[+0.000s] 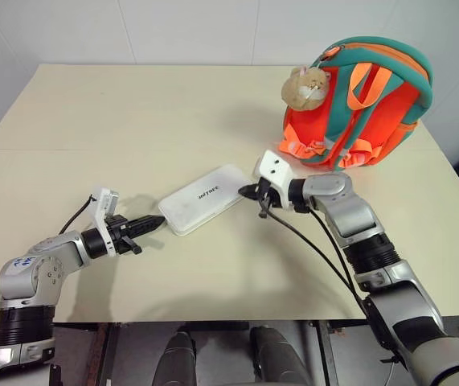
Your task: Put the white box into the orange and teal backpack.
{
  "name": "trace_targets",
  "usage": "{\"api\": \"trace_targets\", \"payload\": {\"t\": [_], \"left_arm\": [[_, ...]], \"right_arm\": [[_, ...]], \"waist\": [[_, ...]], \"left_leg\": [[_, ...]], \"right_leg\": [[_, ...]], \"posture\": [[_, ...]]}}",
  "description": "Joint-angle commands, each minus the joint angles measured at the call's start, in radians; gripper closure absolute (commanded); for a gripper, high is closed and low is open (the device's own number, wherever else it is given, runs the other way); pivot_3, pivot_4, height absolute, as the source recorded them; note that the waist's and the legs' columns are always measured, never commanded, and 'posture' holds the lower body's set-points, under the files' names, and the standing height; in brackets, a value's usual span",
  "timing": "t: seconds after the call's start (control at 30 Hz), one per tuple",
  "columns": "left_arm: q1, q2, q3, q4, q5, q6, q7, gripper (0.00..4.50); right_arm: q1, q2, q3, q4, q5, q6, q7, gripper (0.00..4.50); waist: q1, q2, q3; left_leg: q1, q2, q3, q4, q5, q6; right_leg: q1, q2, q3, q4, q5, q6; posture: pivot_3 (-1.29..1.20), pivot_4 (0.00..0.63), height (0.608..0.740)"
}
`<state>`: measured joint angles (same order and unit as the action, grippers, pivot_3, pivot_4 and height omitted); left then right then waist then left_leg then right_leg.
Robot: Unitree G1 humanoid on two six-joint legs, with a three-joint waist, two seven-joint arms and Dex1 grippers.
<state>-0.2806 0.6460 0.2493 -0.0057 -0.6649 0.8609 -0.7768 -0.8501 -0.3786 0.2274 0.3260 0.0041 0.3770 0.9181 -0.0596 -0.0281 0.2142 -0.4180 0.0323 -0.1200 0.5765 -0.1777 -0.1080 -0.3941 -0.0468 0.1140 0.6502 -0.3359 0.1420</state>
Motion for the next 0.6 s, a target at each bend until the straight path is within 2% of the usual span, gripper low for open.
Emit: {"api": "trace_targets", "payload": {"t": [0.03, 0.23, 0.47, 0.6], "left_arm": [[0.025, 0.021, 0.007, -0.057, -0.02, 0.018, -0.016, 4.48], [0.038, 0.018, 0.016, -0.072, -0.022, 0.028, -0.014, 4.48], [0.029, 0.009, 0.012, -0.073, -0.022, 0.033, -0.005, 4.48], [0.03, -0.001, 0.012, -0.084, -0.027, 0.038, 0.005, 4.48]], "right_arm": [[-0.041, -0.006, -0.041, 0.02, 0.014, -0.032, -0.027, 4.5], [-0.097, 0.009, -0.048, 0.137, -0.001, -0.079, -0.071, 4.5], [-0.205, 0.084, -0.015, 0.435, -0.088, -0.183, -0.214, 4.5], [-0.254, 0.122, -0.022, 0.552, -0.099, -0.245, -0.237, 4.5]], "waist": [[0.0, 0.0, 0.0], [0.001, 0.0, 0.0], [-0.003, 0.0, 0.0], [-0.003, 0.0, 0.0]], "left_leg": [[0.0, 0.0, 0.0, -0.001, 0.0, 0.0], [-0.002, 0.0, 0.0, -0.001, -0.001, 0.0], [-0.002, 0.0, 0.0, -0.002, -0.001, 0.0], [-0.002, 0.0, 0.0, -0.002, -0.001, 0.0]], "right_leg": [[0.0, 0.0, 0.0, -0.001, 0.0, 0.0], [0.0, 0.0, 0.0, -0.004, 0.0, 0.0], [-0.001, 0.0, 0.0, -0.004, 0.0, 0.0], [-0.001, 0.0, 0.0, -0.004, 0.0, 0.0]], "posture": [[0.0, 0.15, 0.74], [0.0, 0.15, 0.74], [0.0, 0.15, 0.74], [0.0, 0.15, 0.74]]}}
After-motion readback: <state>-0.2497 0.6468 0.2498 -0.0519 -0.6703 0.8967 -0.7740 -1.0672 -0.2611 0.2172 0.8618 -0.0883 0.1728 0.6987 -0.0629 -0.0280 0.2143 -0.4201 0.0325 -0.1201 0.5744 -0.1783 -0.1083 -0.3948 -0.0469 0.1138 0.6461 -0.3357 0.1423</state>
